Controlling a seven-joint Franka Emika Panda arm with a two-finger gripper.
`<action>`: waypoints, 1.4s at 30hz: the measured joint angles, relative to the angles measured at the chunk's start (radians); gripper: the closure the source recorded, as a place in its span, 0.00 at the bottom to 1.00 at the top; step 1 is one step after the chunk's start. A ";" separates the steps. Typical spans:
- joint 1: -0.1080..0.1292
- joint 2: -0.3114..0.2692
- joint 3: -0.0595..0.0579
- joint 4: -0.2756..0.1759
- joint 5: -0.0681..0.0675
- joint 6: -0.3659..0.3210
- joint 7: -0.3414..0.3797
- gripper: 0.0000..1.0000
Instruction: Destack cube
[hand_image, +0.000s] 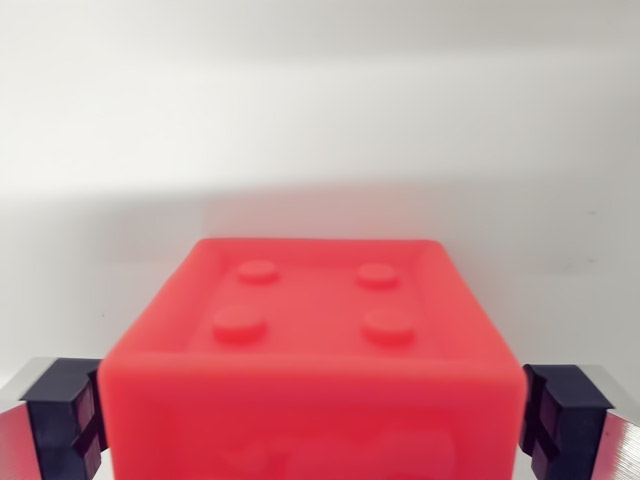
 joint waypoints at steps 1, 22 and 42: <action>0.000 0.000 0.000 0.000 0.000 0.000 0.000 0.00; 0.002 -0.093 -0.003 -0.026 0.000 -0.063 0.000 0.00; 0.007 -0.261 -0.009 -0.046 -0.003 -0.208 0.001 0.00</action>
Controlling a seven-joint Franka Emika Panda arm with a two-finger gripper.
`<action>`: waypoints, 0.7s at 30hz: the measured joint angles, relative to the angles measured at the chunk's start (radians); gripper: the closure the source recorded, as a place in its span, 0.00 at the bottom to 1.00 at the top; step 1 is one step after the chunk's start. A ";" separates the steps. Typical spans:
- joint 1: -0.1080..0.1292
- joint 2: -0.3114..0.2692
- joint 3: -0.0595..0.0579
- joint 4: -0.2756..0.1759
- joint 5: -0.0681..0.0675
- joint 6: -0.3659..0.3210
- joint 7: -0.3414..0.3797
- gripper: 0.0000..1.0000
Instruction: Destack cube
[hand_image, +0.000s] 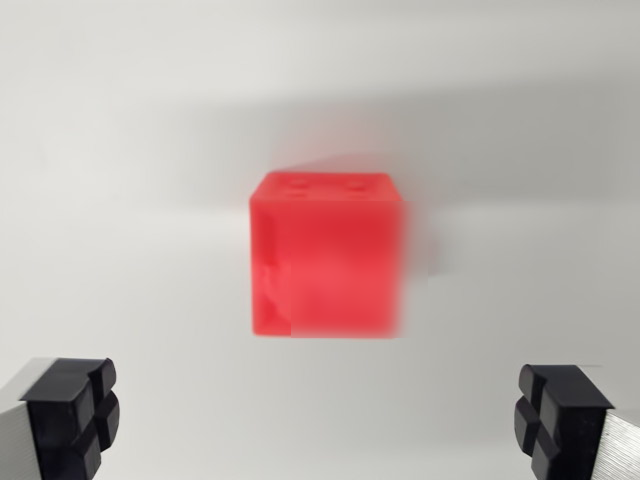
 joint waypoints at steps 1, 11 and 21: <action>0.000 -0.010 0.000 0.000 0.000 -0.010 0.000 0.00; 0.000 -0.092 -0.001 0.009 -0.006 -0.100 0.004 0.00; 0.000 -0.159 -0.001 0.034 -0.011 -0.192 0.008 0.00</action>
